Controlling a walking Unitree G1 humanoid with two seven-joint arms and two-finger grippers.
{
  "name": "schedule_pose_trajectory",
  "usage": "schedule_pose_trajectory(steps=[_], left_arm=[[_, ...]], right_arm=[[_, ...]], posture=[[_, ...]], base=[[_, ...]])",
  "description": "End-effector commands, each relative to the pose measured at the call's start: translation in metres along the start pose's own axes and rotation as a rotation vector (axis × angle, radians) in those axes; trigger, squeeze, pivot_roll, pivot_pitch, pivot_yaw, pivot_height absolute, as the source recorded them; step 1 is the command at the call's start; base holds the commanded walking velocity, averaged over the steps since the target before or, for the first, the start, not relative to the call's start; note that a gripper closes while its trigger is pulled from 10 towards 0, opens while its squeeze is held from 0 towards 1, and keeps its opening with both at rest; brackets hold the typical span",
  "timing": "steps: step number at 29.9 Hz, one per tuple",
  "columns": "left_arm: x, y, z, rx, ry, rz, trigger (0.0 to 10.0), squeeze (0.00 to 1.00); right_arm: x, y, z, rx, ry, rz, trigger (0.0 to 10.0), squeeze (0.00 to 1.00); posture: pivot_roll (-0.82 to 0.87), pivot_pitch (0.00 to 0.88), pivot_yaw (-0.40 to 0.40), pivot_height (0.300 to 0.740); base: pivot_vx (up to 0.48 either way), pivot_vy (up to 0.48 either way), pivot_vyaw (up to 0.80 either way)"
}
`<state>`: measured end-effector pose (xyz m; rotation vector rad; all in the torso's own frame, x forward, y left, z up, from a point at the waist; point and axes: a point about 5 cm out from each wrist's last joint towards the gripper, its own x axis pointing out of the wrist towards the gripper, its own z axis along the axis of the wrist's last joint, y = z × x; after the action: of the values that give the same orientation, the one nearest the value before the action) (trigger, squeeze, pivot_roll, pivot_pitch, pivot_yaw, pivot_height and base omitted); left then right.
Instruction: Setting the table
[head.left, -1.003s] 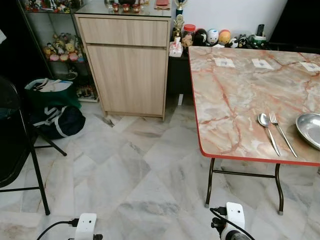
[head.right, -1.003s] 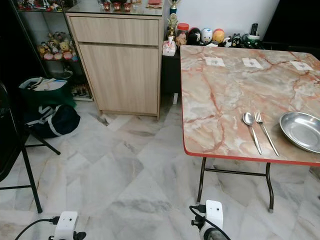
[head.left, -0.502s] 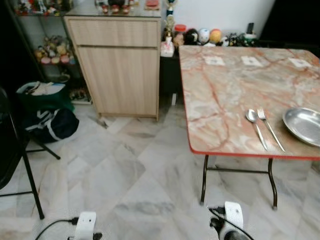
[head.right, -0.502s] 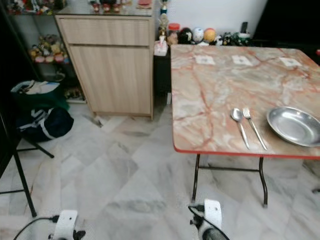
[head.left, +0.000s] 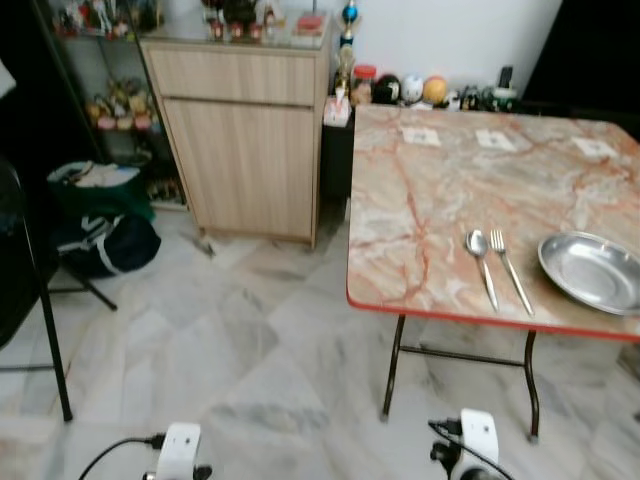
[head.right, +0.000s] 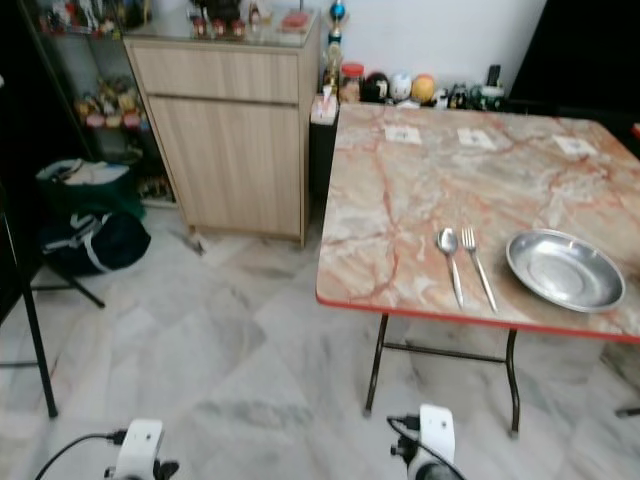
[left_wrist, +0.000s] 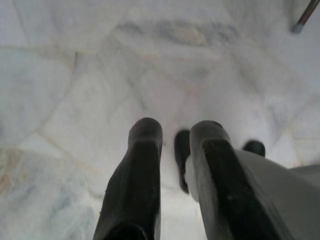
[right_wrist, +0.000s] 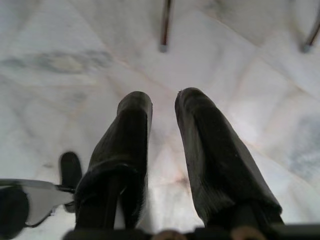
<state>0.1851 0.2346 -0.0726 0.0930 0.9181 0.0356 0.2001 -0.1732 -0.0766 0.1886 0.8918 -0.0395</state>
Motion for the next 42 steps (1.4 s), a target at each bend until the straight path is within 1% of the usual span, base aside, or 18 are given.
schedule_pose_trajectory(steps=[1, 12, 17, 19, 22, 24, 26, 29, 33, 36, 37, 38, 41, 42], left_arm=[[0.001, -0.005, 0.002, 0.02, 0.003, -0.023, 10.0, 0.0], [0.002, -0.008, 0.005, 0.037, -0.002, -0.039, 10.0, 0.0], [0.002, -0.009, 0.005, 0.061, 0.006, -0.053, 10.0, 0.0], [0.002, -0.009, 0.004, 0.072, 0.01, -0.06, 10.0, 0.0], [0.002, -0.008, 0.004, 0.062, 0.011, -0.055, 10.0, 0.0], [0.001, -0.004, 0.005, 0.087, 0.012, -0.052, 10.0, 0.0], [0.001, 0.002, 0.005, 0.071, 0.008, -0.031, 10.0, 0.0], [0.0, 0.005, 0.006, 0.072, 0.009, -0.027, 10.0, 0.0], [0.0, 0.006, 0.006, 0.071, 0.008, -0.023, 10.0, 0.0], [0.0, 0.006, 0.005, 0.065, 0.004, -0.017, 10.0, 0.0], [0.0, 0.006, 0.004, 0.054, 0.001, -0.011, 10.0, 0.0], [0.0, 0.005, 0.004, 0.051, 0.001, -0.01, 10.0, 0.0], [0.0, 0.005, 0.003, 0.045, 0.003, -0.008, 10.0, 0.0], [0.0, 0.005, 0.002, 0.043, 0.004, -0.006, 10.0, 0.0]], right_arm=[[-0.001, -0.005, -0.001, 0.006, 0.001, -0.014, 10.0, 0.0], [-0.001, -0.004, -0.003, 0.007, 0.006, -0.013, 10.0, 0.0], [-0.001, -0.003, -0.004, 0.009, 0.008, -0.013, 10.0, 0.0], [-0.001, -0.002, -0.004, 0.009, 0.008, -0.011, 10.0, 0.0], [-0.001, -0.001, -0.004, 0.015, 0.007, -0.012, 10.0, 0.0], [0.0, 0.003, -0.005, 0.03, 0.006, -0.012, 10.0, 0.0], [0.0, 0.006, -0.006, 0.043, 0.005, -0.009, 10.0, 0.0], [0.0, 0.008, -0.007, 0.054, 0.004, -0.01, 10.0, 0.0], [0.0, 0.008, -0.008, 0.113, -0.009, -0.034, 10.0, 0.0], [-0.001, 0.006, -0.006, 0.101, -0.042, -0.06, 10.0, 0.0], [-0.002, 0.003, -0.004, 0.063, -0.08, -0.107, 10.0, 0.0], [-0.002, 0.002, -0.003, 0.054, -0.09, -0.125, 10.0, 0.0], [-0.003, 0.009, 0.015, 0.147, -0.247, -0.167, 10.0, 0.0], [-0.004, 0.011, 0.024, 0.142, -0.313, -0.154, 10.0, 0.0]], posture=[[0.15, 0.0, -0.074, 0.74], [0.14, 0.0, -0.063, 0.74], [0.15, 0.0, -0.05, 0.74], [0.15, 0.0, -0.041, 0.74], [0.15, 0.0, -0.031, 0.74], [0.15, 0.0, -0.001, 0.74], [0.14, 0.0, 0.01, 0.74], [0.14, 0.0, 0.012, 0.74], [0.14, 0.0, 0.006, 0.74], [0.13, 0.0, -0.006, 0.74], [0.13, 0.0, -0.016, 0.74], [0.12, 0.0, -0.021, 0.74], [0.12, 0.0, -0.029, 0.74], [0.11, 0.0, -0.036, 0.74]], base=[[0.0, -0.296, 0.0], [0.0, -0.3, 0.0], [0.0, -0.34, 0.0], [0.0, 0.0, 0.0], [0.0, 0.0, 0.0], [0.0, 0.0, 0.0], [0.0, 0.0, 0.0], [0.0, 0.0, 0.0], [0.0, 0.0, 0.0], [0.0, 0.0, 0.0], [0.0, 0.0, 0.0], [0.0, 0.0, 0.0], [0.0, 0.0, 0.0], [0.0, 0.0, 0.0]])
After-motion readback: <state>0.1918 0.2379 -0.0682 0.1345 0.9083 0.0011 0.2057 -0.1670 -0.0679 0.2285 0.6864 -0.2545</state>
